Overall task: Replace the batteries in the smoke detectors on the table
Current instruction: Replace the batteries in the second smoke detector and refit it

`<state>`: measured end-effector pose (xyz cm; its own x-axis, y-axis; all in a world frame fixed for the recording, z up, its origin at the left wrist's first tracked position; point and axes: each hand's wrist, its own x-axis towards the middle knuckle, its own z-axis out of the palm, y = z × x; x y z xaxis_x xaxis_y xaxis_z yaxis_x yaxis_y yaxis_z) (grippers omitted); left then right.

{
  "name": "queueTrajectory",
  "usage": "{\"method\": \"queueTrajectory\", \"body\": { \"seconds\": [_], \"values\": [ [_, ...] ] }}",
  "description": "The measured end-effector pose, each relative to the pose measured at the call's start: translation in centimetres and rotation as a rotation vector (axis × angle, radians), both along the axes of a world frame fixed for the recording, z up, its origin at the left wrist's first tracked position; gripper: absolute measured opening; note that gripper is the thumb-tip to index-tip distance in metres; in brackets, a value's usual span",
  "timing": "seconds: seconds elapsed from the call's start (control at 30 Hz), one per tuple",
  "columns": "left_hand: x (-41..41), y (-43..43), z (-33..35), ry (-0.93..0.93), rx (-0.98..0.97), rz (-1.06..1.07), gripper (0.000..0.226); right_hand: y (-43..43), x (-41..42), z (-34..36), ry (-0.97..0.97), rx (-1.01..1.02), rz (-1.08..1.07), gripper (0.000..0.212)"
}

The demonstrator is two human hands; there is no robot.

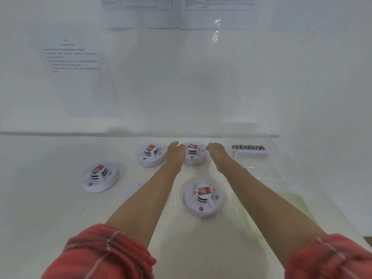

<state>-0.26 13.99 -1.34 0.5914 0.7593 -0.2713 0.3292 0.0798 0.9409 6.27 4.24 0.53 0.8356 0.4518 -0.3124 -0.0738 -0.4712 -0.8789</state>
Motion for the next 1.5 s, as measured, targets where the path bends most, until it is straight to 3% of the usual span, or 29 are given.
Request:
{"method": "queueTrajectory", "body": {
  "seconds": [0.13, 0.33, 0.43, 0.5, 0.6, 0.67, 0.73, 0.8, 0.87, 0.93, 1.07, 1.17, 1.27, 1.33, 1.5],
  "values": [
    [0.8, 0.0, -0.1, -0.014, -0.025, 0.019, 0.047, 1.5, 1.2, -1.3, -0.012, -0.059, -0.017, 0.020],
    [1.5, -0.5, -0.5, -0.002, 0.025, -0.054, 0.048, 2.6, 1.4, -2.3, -0.057, -0.085, -0.043, 0.036],
    [1.7, -0.7, -0.7, -0.027, 0.029, -0.058, 0.036, 2.9, 1.0, -2.5, -0.027, -0.072, -0.042, 0.017],
    [1.8, -0.9, -0.6, -0.039, 0.040, -0.045, 0.034, 2.8, 1.0, -2.5, -0.053, -0.025, -0.056, 0.013],
    [1.6, -1.3, -0.1, -0.053, 0.039, -0.029, 0.043, 2.6, 0.7, -2.6, -0.045, 0.069, -0.097, 0.030],
    [1.6, -1.4, 0.4, -0.085, 0.050, -0.029, 0.044, 2.5, 0.7, -2.4, -0.023, 0.169, -0.143, 0.019],
    [1.6, -1.5, 1.3, -0.120, 0.071, -0.047, 0.045, 2.5, 0.9, -1.4, -0.017, 0.265, -0.175, 0.031],
    [1.8, -1.3, 2.3, -0.165, 0.107, -0.060, 0.044, 1.9, 0.7, 0.5, -0.062, 0.314, -0.176, 0.030],
    [1.9, -1.4, 3.7, -0.238, 0.101, -0.077, 0.040, 1.0, 0.7, 2.3, -0.103, 0.387, -0.162, 0.023],
    [2.0, -1.7, 5.0, -0.319, 0.082, -0.133, 0.040, -0.2, 0.6, 4.5, -0.138, 0.427, -0.136, 0.031],
    [2.0, -3.0, 6.9, -0.385, 0.118, -0.265, 0.053, -3.0, 0.8, 8.2, -0.206, 0.557, -0.036, 0.033],
    [2.1, -4.1, 7.4, -0.448, 0.001, -0.368, 0.058, -5.1, 1.3, 9.4, -0.338, 0.509, 0.058, 0.041],
    [2.2, -5.9, 8.1, -0.520, -0.315, -0.402, 0.045, -7.7, 1.7, 9.8, -0.447, 0.447, 0.155, 0.049],
    [2.5, -7.3, 8.3, -0.578, -0.483, -0.409, 0.053, -9.3, 2.1, 9.9, -0.527, 0.389, 0.215, 0.052],
    [3.7, -10.6, 8.5, -0.651, -0.580, -0.475, 0.065, -12.4, 4.0, 9.5, -0.702, 0.258, 0.288, 0.063]
  ]
}}
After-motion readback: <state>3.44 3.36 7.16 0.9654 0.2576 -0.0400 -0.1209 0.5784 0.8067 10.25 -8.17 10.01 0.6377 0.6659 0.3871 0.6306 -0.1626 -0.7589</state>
